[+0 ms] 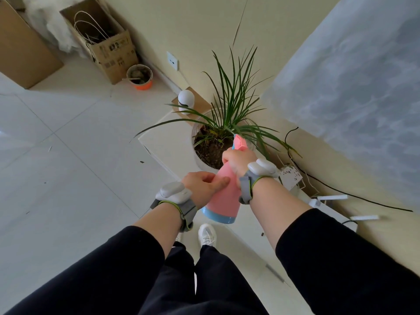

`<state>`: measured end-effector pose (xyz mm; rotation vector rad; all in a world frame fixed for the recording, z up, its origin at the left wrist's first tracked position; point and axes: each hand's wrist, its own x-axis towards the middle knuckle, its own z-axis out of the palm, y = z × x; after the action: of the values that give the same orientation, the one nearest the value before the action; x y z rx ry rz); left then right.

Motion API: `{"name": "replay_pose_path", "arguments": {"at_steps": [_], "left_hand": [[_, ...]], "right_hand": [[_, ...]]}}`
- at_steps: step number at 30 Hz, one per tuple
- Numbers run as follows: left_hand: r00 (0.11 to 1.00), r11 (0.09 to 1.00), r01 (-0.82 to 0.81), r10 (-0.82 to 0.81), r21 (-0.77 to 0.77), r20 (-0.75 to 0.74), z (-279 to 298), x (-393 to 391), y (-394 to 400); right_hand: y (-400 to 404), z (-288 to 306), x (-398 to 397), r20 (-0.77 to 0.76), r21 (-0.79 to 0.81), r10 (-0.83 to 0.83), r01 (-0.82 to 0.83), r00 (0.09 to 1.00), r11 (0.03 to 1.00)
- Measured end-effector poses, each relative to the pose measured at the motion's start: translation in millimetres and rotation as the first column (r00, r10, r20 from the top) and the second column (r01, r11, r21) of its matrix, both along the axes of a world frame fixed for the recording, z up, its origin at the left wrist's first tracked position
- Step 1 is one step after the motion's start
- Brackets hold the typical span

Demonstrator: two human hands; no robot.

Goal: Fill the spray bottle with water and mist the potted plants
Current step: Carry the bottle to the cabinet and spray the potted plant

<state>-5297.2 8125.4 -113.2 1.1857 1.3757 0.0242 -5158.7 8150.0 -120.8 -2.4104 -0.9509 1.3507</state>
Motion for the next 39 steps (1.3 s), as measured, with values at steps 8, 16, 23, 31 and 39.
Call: {"name": "replay_pose_path", "arguments": {"at_steps": [8,16,23,31,39], "left_hand": [[0.998,0.998,0.044,-0.046,0.038,0.030,9.2,5.3,7.4],[0.996,0.994,0.078,-0.082,0.080,0.040,15.5,16.8,10.4],[0.991,0.992,0.120,-0.122,0.051,0.049,11.5,21.0,3.5],[0.990,0.991,0.124,-0.127,0.042,0.060,9.5,24.7,-6.7],[0.986,0.986,0.164,-0.164,-0.002,0.013,0.2,22.2,-15.2]], "right_hand": [[4.6,7.8,5.1,-0.094,0.020,-0.312,0.315,0.946,0.949],[7.9,19.5,18.5,-0.155,-0.017,-0.377,0.379,0.913,0.925],[-4.6,14.3,20.3,-0.153,-0.034,-0.454,0.455,0.878,0.890],[-17.5,3.5,24.9,-0.097,-0.047,-0.352,0.349,0.931,0.936],[-30.9,-3.1,22.7,-0.057,-0.108,-0.368,0.361,0.928,0.926]]}}
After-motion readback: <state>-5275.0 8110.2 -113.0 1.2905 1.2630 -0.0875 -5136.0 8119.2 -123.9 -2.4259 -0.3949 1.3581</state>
